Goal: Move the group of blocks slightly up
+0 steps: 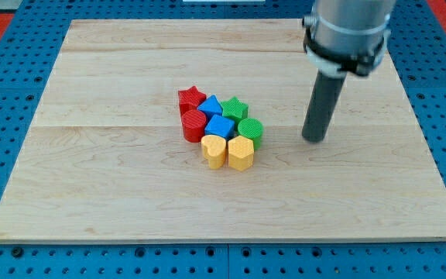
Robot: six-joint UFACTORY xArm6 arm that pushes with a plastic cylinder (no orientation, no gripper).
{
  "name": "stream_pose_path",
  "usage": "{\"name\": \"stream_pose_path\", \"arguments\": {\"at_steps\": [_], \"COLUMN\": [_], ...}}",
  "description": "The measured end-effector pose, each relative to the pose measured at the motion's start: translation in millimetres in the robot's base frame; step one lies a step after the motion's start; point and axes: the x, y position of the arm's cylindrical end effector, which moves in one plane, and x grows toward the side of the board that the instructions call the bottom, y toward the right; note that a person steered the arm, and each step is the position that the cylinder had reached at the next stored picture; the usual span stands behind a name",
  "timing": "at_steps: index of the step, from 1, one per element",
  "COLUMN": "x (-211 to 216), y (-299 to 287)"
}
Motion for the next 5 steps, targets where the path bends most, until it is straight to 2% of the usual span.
{"name": "stream_pose_path", "arguments": {"at_steps": [1, 2, 3, 5], "x": [18, 16, 16, 52], "y": [-48, -74, -75, -86]}}
